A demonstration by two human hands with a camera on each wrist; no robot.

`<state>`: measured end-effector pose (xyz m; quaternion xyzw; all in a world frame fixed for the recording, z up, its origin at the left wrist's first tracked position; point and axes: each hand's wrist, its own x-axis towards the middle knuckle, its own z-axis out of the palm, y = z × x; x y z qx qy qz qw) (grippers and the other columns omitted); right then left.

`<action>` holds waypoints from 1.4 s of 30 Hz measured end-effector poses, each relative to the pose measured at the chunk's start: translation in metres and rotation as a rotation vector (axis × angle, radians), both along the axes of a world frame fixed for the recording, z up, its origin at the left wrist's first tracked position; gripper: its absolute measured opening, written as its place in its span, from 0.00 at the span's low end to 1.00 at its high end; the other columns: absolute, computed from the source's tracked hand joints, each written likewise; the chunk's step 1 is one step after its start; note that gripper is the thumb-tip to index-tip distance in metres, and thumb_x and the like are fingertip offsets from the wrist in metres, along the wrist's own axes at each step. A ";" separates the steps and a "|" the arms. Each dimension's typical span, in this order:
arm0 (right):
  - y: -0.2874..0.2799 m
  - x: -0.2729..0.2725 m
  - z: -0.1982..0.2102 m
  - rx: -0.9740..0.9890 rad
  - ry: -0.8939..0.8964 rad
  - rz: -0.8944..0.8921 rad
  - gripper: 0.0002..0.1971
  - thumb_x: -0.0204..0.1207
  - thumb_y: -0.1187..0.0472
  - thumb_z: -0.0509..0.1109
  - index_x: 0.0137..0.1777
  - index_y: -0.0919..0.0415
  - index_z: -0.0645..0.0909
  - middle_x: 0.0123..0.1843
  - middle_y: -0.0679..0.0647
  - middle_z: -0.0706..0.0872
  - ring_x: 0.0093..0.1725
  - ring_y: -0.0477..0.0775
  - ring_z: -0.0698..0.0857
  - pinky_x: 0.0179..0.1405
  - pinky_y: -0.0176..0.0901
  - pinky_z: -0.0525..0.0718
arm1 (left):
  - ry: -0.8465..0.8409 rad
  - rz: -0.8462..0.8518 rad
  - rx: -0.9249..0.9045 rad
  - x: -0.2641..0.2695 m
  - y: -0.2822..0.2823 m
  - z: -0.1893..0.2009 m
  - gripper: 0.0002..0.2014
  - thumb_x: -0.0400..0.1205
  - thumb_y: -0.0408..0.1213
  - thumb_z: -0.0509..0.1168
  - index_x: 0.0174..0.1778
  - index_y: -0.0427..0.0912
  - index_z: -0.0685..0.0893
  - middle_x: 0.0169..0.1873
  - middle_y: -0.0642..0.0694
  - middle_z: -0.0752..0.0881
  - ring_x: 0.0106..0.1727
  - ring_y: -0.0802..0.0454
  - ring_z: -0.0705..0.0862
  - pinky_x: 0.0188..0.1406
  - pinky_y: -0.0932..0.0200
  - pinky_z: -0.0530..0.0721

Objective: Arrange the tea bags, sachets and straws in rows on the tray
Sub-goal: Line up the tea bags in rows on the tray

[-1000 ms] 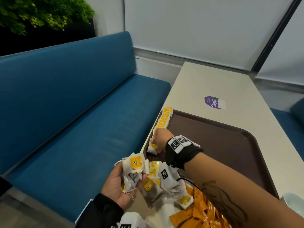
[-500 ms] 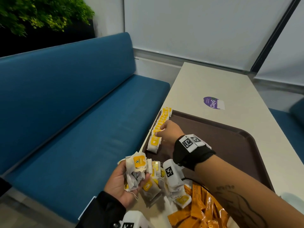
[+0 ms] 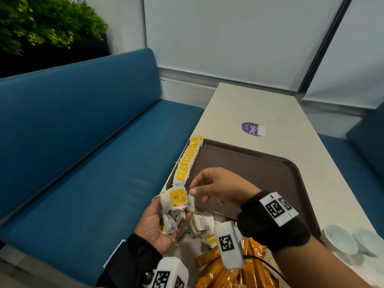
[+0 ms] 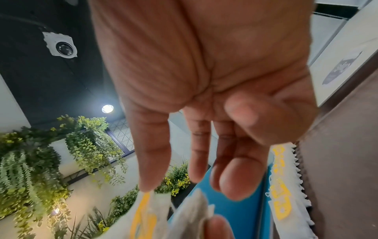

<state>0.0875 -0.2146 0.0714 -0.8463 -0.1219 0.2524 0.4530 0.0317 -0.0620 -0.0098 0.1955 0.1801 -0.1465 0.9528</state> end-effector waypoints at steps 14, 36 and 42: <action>-0.004 -0.035 -0.013 -0.006 -0.224 -0.063 0.09 0.67 0.64 0.80 0.45 0.56 0.85 0.42 0.54 0.89 0.38 0.46 0.84 0.44 0.43 0.86 | 0.036 -0.021 0.103 -0.011 -0.022 -0.003 0.20 0.72 0.35 0.65 0.58 0.31 0.84 0.52 0.32 0.86 0.43 0.41 0.87 0.46 0.46 0.86; -0.005 -0.007 -0.007 0.402 -0.093 -0.392 0.06 0.85 0.61 0.58 0.45 0.57 0.69 0.43 0.57 0.83 0.26 0.47 0.84 0.12 0.35 0.67 | 0.007 -0.021 0.083 -0.005 0.000 -0.009 0.18 0.55 0.34 0.80 0.40 0.35 0.87 0.41 0.34 0.89 0.34 0.41 0.90 0.27 0.51 0.89; 0.016 0.041 -0.021 0.101 -0.143 -0.317 0.10 0.76 0.73 0.66 0.45 0.59 0.70 0.41 0.59 0.84 0.28 0.50 0.84 0.13 0.32 0.72 | -0.009 0.112 0.099 0.002 0.026 -0.018 0.14 0.75 0.37 0.63 0.26 0.38 0.88 0.31 0.38 0.89 0.29 0.45 0.90 0.22 0.52 0.88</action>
